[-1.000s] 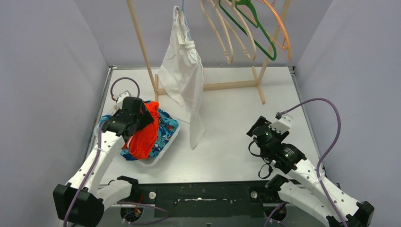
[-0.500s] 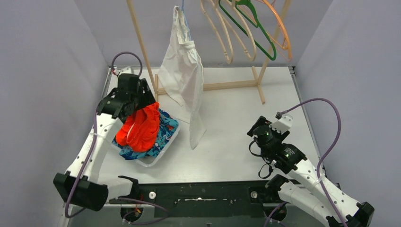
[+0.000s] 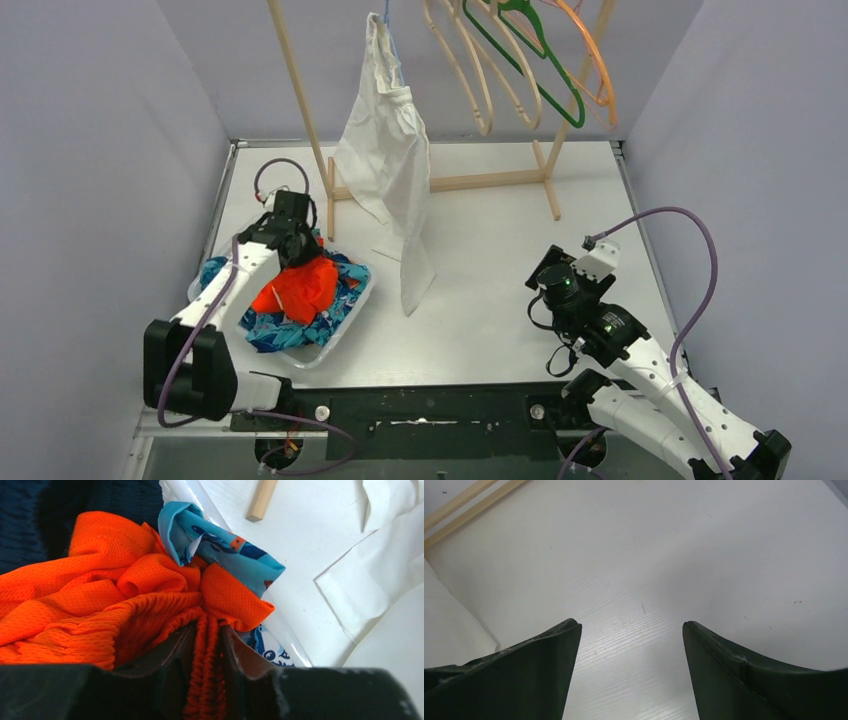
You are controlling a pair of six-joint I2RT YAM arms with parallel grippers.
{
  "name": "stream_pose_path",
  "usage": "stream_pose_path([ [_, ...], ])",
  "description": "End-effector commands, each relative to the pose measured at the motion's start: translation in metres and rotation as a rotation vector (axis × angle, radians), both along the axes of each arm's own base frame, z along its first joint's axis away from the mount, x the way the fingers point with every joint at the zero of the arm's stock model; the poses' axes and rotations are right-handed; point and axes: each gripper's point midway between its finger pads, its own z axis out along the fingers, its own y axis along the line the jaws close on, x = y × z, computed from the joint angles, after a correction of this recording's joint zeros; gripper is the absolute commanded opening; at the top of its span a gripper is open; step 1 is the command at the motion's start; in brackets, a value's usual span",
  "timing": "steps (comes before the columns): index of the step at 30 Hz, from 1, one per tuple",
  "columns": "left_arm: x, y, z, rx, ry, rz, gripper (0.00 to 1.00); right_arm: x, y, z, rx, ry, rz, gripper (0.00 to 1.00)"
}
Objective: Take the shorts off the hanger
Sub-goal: Place the shorts in the basket, then reset both arms
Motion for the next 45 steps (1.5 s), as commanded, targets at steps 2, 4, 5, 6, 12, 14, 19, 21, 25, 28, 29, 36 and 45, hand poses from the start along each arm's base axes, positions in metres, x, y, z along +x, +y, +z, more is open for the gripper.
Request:
stream_pose_path([
  [2,-0.039,0.028,-0.003,-0.005,0.033,0.109,0.22,0.009,-0.013,0.024,-0.056,-0.080,-0.034,0.76],
  [4,-0.039,0.025,-0.014,-0.057,0.056,0.085,0.22,0.012,-0.012,0.027,-0.056,-0.085,-0.027,0.76],
  [5,-0.040,0.021,-0.023,-0.079,0.086,0.069,0.22,0.012,-0.012,0.027,-0.050,-0.084,-0.031,0.76],
  [6,-0.041,0.017,-0.031,-0.093,0.112,0.056,0.22,0.013,-0.011,0.028,-0.042,-0.085,-0.034,0.76],
  [12,-0.028,0.001,0.000,-0.131,0.026,0.008,0.34,0.012,-0.009,0.035,-0.012,-0.101,-0.021,0.78],
  [14,-0.023,0.011,0.038,-0.088,-0.066,0.031,0.36,0.012,-0.010,0.040,-0.020,-0.119,-0.006,0.80],
  [19,-0.030,0.039,0.133,-0.004,-0.285,0.088,0.67,0.011,-0.015,0.071,-0.058,-0.218,0.039,0.83],
  [21,-0.035,0.041,0.158,-0.007,-0.347,0.088,0.71,0.012,-0.016,0.087,-0.067,-0.275,0.054,0.86],
  [25,-0.042,0.043,0.189,-0.008,-0.420,0.080,0.74,0.013,-0.022,0.121,-0.116,-0.390,0.070,0.94],
  [28,-0.046,0.044,0.209,-0.010,-0.457,0.080,0.76,0.013,-0.029,0.141,-0.180,-0.431,0.074,0.98],
  [29,-0.047,0.045,0.215,-0.012,-0.470,0.088,0.76,0.012,-0.032,0.148,-0.192,-0.428,0.062,0.99],
  [36,-0.044,0.039,0.229,-0.025,-0.519,0.046,0.77,0.040,-0.050,0.127,-0.283,-0.160,0.075,0.98],
  [45,-0.057,0.044,0.245,-0.005,-0.559,0.042,0.77,0.045,-0.092,0.157,-0.126,-0.221,0.071,0.99],
])
